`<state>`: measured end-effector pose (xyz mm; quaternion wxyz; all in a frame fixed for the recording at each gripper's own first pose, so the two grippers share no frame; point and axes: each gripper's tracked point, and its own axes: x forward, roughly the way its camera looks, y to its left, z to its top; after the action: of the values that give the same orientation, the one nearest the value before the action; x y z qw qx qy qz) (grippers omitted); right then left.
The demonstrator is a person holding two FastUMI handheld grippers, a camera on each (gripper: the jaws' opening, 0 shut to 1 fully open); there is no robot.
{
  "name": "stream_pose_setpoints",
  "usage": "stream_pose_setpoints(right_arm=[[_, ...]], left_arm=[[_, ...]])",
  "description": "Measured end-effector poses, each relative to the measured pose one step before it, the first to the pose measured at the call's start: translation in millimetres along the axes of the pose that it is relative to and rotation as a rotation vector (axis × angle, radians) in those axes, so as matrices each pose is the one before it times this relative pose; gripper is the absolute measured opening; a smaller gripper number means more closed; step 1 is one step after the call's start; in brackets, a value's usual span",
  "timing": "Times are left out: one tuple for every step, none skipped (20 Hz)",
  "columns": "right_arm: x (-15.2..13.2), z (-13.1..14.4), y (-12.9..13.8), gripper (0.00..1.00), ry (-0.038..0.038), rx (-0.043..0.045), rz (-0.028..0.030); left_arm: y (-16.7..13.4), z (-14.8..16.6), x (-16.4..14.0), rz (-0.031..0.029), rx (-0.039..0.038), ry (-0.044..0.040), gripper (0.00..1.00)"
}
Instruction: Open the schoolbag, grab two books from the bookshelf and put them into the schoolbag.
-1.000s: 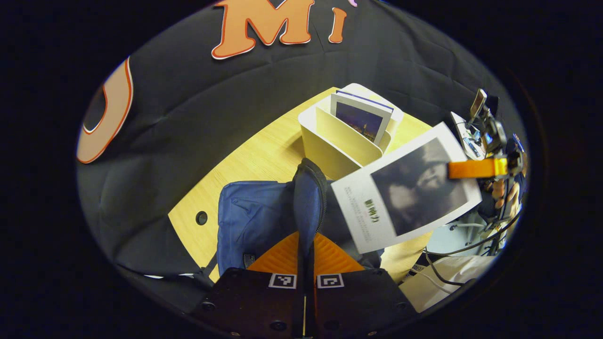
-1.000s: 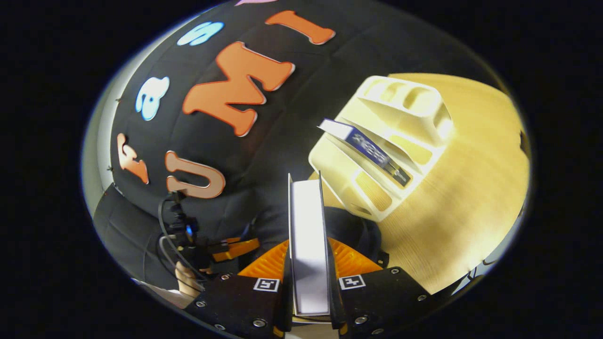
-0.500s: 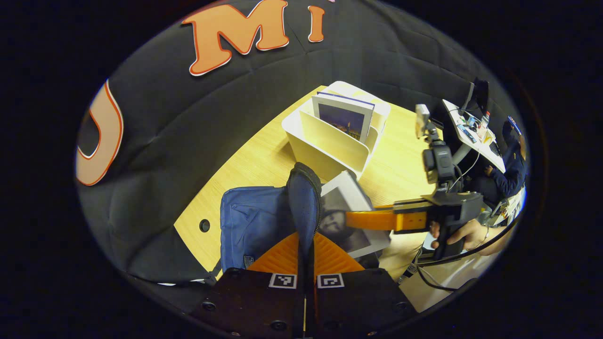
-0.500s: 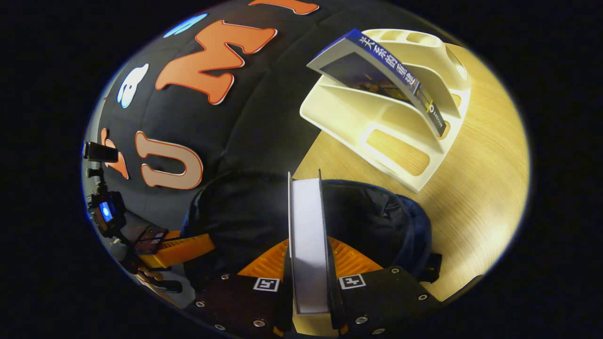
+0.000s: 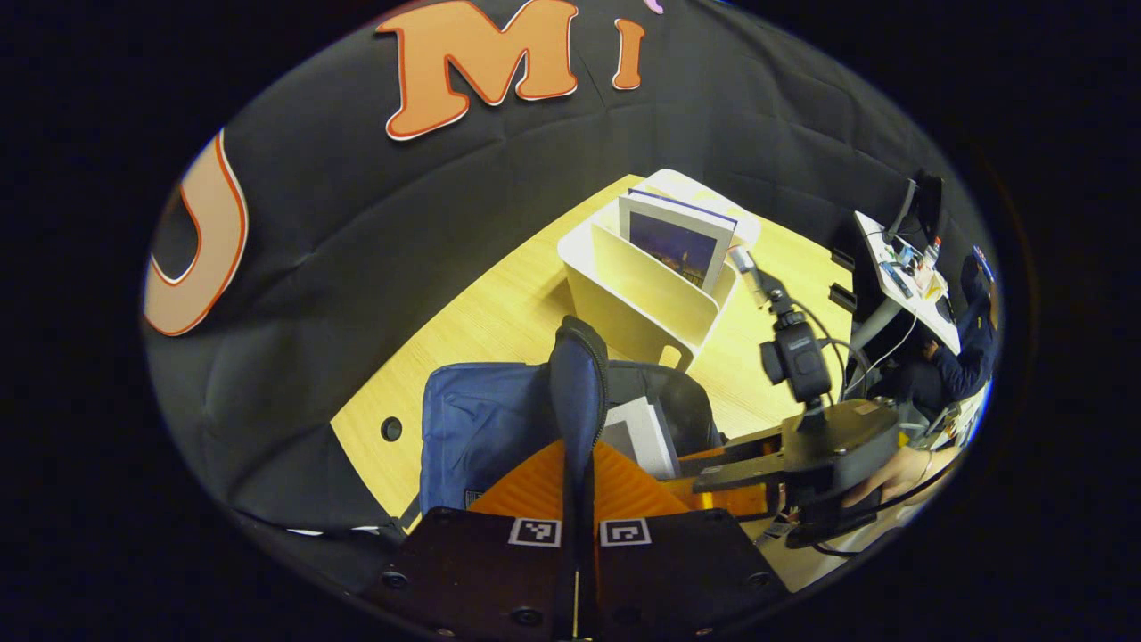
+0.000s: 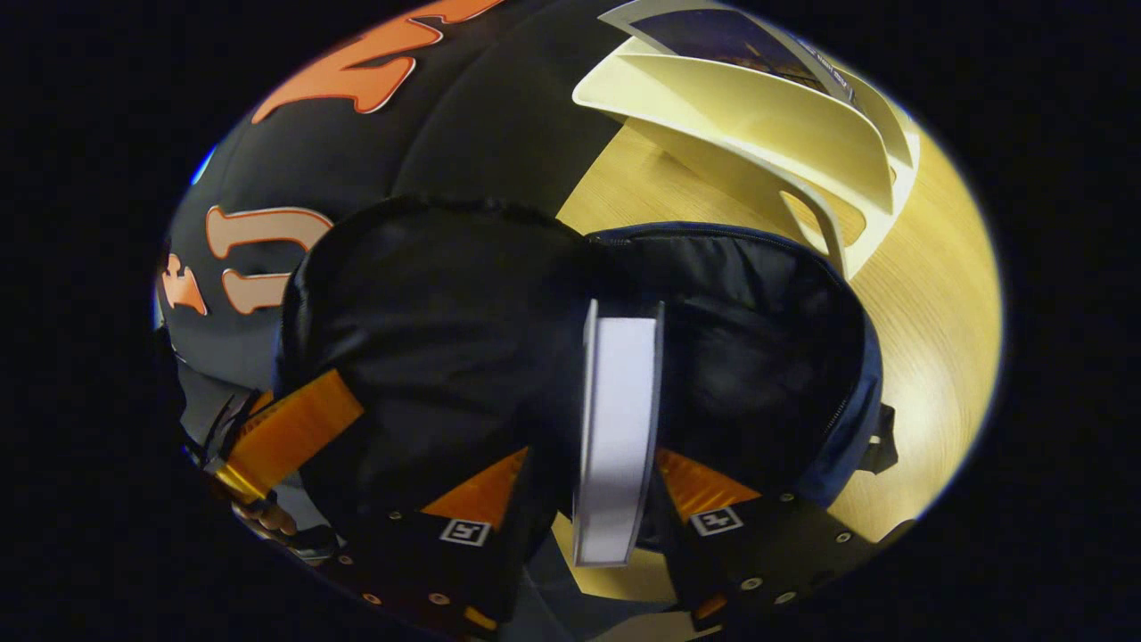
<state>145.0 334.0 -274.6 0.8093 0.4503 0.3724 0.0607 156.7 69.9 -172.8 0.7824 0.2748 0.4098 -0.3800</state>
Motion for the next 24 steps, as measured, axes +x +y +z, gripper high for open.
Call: stream_pose_setpoints(right_arm=[[-12.68, 4.11, -3.89, 0.78, -0.01636, -0.02137, -0.02122], [-15.43, 7.83, -0.12, 0.82, -0.02136, -0.00938, 0.00352], [-16.91, 9.39, 4.58, 0.87, -0.01575, -0.02067, 0.01154], [-18.31, 10.55, 5.24, 0.86, -0.01433, -0.04357, 0.00554], [-19.67, 11.95, 3.38, 0.86, -0.02008, -0.06339, -0.01321], [-16.77, 18.81, 0.34, 0.86, -0.02648, -0.07789, -0.03512], [-16.27, 25.04, -5.14, 0.88, -0.03120, -0.08094, -0.04878], [-13.08, 29.51, -9.30, 0.89, -0.03785, -0.08042, -0.04867], [-13.10, 29.76, -10.83, 0.91, -0.03533, -0.07530, -0.05590], [-6.80, 27.27, -14.85, 0.92, -0.01128, -0.06091, -0.04780], [-1.10, 25.44, -11.74, 0.93, -0.00709, -0.04867, -0.03133], [2.92, 18.63, -15.52, 0.94, 0.01976, -0.03790, -0.04390], [6.46, 14.71, -13.34, 0.96, 0.01877, -0.03799, -0.03806], [9.58, 10.97, -14.93, 0.96, 0.02713, -0.03124, -0.03264], [11.00, 6.63, -13.79, 0.95, 0.04066, -0.02872, -0.04401], [14.43, 5.50, -5.87, 0.96, 0.04402, -0.03154, -0.02017], [16.60, 3.37, -2.90, 0.96, 0.04033, -0.01924, -0.00846], [11.95, 0.66, 3.24, 0.96, 0.04482, -0.00670, 0.01342], [11.70, 1.48, 5.65, 0.96, 0.04171, 0.00107, 0.01932], [14.12, 0.63, -0.22, 0.96, 0.03226, -0.00050, -0.00454], [16.81, 0.59, -3.33, 0.97, 0.03246, -0.00765, -0.01655], [15.18, -2.25, -3.73, 0.97, 0.03416, -0.01223, -0.02032], [14.91, -3.10, -3.61, 0.97, 0.03521, -0.01358, -0.02146], [11.95, -2.12, -3.93, 0.97, 0.03217, -0.01073, -0.01574]], left_arm=[[-1.35, -0.97, 2.22, -0.00445, 0.00481, -0.00238, 0.02], [-1.02, -0.49, 0.87, -0.00286, 0.00738, -0.00553, 0.02], [-1.53, 0.16, 1.83, -0.00285, 0.00715, -0.00304, 0.02], [-2.62, 0.92, 2.29, -0.00840, 0.00440, -0.00324, 0.02], [-2.60, -1.79, 2.62, -0.00953, -0.00019, -0.00215, 0.02], [-1.10, -0.73, 1.35, -0.00889, -0.00080, -0.00095, 0.02], [-0.81, 0.19, 1.41, -0.00435, 0.00029, -0.00225, 0.02], [-0.52, -1.90, 1.47, -0.00428, 0.00255, -0.00178, 0.02], [0.10, 0.04, 2.35, -0.00483, -0.00063, -0.00275, 0.02], [-0.73, -0.67, -0.26, -0.00519, -0.00286, -0.00132, 0.02], [-0.13, -0.43, 0.81, -0.00450, -0.00287, -0.00167, 0.02], [-0.15, 0.86, 1.44, -0.00165, -0.00307, -0.00065, 0.02], [-0.71, -1.56, -1.36, -0.00417, -0.00172, 0.00005, 0.02], [-0.43, -0.08, 0.57, -0.00301, -0.00220, -0.00094, 0.02], [-0.33, -2.23, 0.95, -0.00242, -0.00143, -0.00008, 0.02], [1.50, -1.00, 2.62, -0.00158, 0.00060, 0.00120, 0.02], [-0.56, 1.13, 0.44, -0.00215, -0.00036, 0.00149, 0.02], [-1.36, 0.78, 0.81, -0.00302, 0.00159, 0.00179, 0.02], [0.06, -0.50, 0.14, -0.00185, 0.00256, 0.00095, 0.02], [0.23, -0.13, 1.19, -0.00209, -0.00075, 0.00196, 0.02], [0.76, -1.30, 1.04, -0.00015, -0.00402, 0.00375, 0.02], [0.25, -1.07, 1.28, -0.00072, -0.00588, 0.00348, 0.02], [0.78, -0.36, 0.37, -0.00024, -0.00471, 0.00147, 0.02], [0.61, 0.72, 1.23, 0.00046, -0.00367, 0.00162, 0.02]])
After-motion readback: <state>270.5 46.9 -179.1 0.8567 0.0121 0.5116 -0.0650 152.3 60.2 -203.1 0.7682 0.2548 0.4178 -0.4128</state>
